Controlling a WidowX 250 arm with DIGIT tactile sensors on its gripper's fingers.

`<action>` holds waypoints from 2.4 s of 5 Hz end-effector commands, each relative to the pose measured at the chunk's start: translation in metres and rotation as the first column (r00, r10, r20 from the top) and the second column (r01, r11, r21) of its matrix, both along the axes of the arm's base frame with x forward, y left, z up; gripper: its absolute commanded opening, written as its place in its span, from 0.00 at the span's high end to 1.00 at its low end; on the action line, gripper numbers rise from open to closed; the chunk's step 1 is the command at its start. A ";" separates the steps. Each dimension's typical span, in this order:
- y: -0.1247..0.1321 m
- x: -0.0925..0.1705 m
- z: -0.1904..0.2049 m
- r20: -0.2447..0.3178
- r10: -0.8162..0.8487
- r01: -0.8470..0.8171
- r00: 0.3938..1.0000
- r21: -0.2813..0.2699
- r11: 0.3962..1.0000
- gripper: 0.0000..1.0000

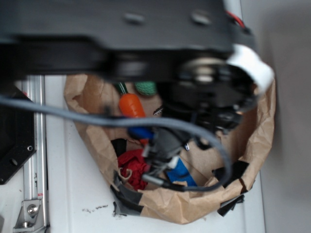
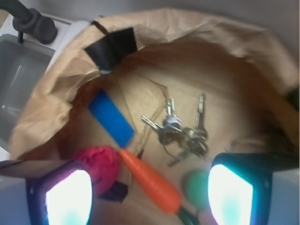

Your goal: Grab the blue sponge.

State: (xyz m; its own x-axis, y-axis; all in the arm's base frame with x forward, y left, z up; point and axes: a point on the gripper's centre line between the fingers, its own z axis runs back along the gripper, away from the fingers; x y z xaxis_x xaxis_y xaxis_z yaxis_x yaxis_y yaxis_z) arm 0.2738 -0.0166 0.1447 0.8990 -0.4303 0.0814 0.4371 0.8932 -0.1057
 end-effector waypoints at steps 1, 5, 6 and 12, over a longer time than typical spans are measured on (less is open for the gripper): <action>-0.025 -0.008 -0.034 0.004 -0.140 0.140 0.990 0.026 0.990 0.00; -0.055 -0.011 -0.068 0.166 -0.253 0.265 0.953 -0.058 0.962 0.00; -0.065 -0.019 -0.082 0.184 -0.268 0.283 0.946 -0.062 0.957 0.00; -0.032 0.032 -0.085 0.050 -0.338 0.328 0.940 0.146 0.933 0.00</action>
State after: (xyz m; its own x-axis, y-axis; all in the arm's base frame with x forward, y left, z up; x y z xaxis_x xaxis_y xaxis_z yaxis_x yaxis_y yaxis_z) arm 0.3007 -0.0463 0.0438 0.6956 -0.7184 0.0082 0.7185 0.6956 -0.0032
